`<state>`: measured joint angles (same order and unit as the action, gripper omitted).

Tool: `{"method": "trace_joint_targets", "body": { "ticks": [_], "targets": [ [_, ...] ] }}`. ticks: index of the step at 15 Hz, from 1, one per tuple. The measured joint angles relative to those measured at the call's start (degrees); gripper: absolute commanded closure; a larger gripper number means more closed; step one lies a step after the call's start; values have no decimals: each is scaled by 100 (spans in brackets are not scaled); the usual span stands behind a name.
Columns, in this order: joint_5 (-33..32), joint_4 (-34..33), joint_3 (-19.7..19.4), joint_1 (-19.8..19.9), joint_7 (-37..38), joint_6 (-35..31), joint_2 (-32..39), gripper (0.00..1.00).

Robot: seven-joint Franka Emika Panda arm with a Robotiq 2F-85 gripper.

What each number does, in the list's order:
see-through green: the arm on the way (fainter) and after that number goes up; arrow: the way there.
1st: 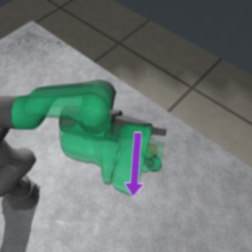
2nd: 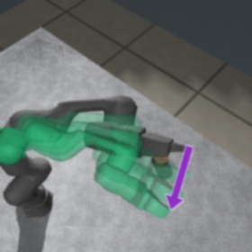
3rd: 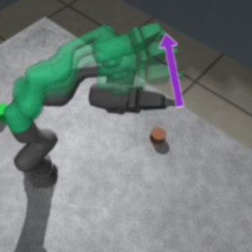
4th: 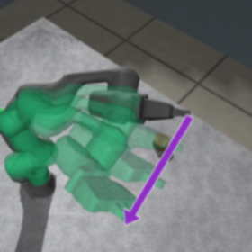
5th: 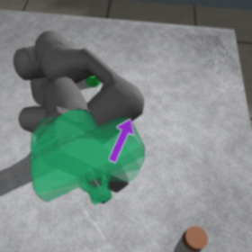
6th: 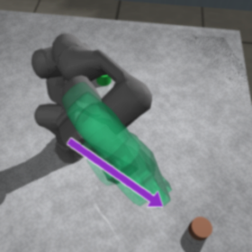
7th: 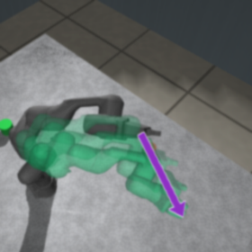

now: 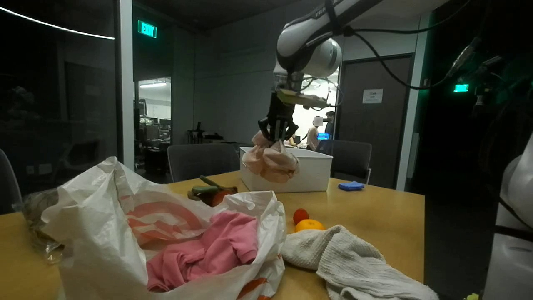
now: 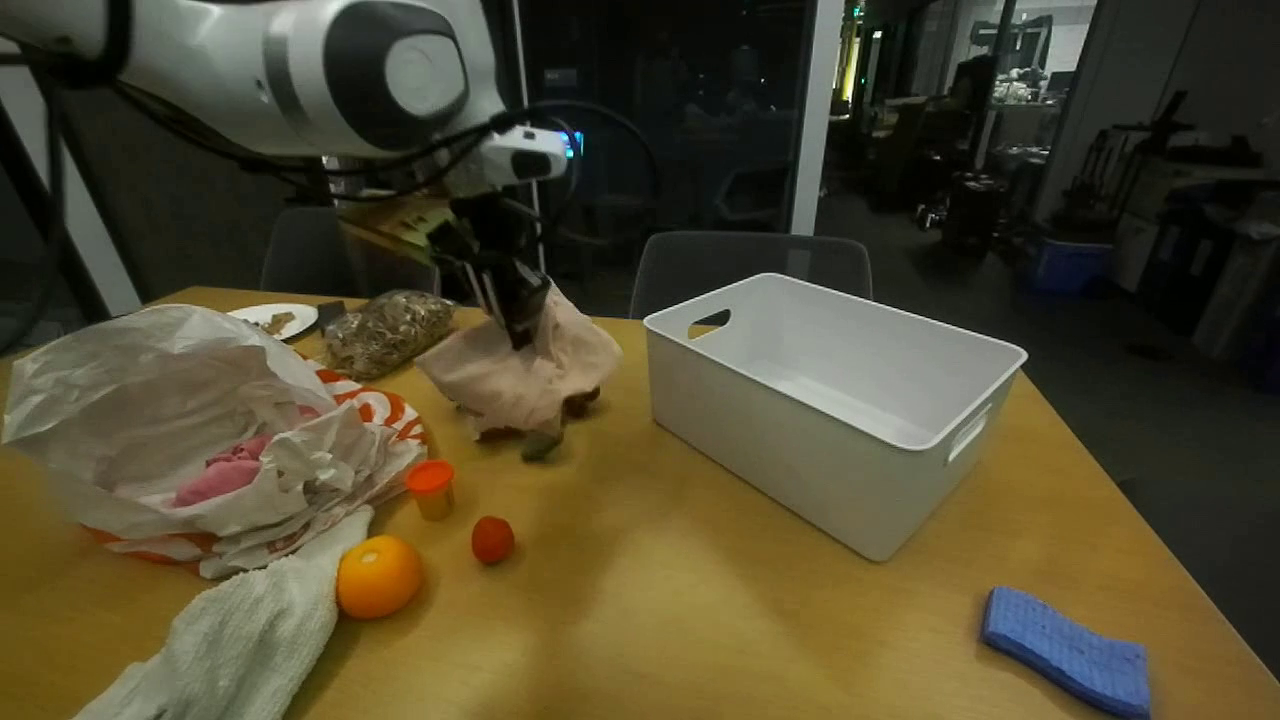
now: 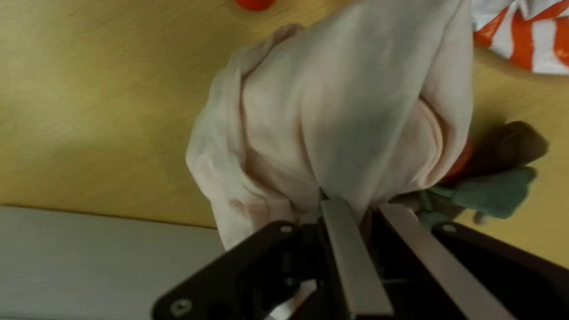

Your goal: Put the peach and pink t-shirts in the plastic bag.

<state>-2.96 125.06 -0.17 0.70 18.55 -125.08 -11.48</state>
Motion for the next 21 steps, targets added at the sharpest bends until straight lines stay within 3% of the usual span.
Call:
{"method": "trace_joint_targets", "body": {
  "ticks": [5, 10, 15, 21],
  "targets": [
    [435, 243, 423, -544, -824, 792, -961, 97],
    [944, 441, 788, -1177, -1473, 1885, -1402, 97],
    [1053, 449, 1156, -1673, -2129, 2479, -1328, 97],
    [749, 387, 1635, -1927, -2747, 2469, -510, 97]
  ]
}}
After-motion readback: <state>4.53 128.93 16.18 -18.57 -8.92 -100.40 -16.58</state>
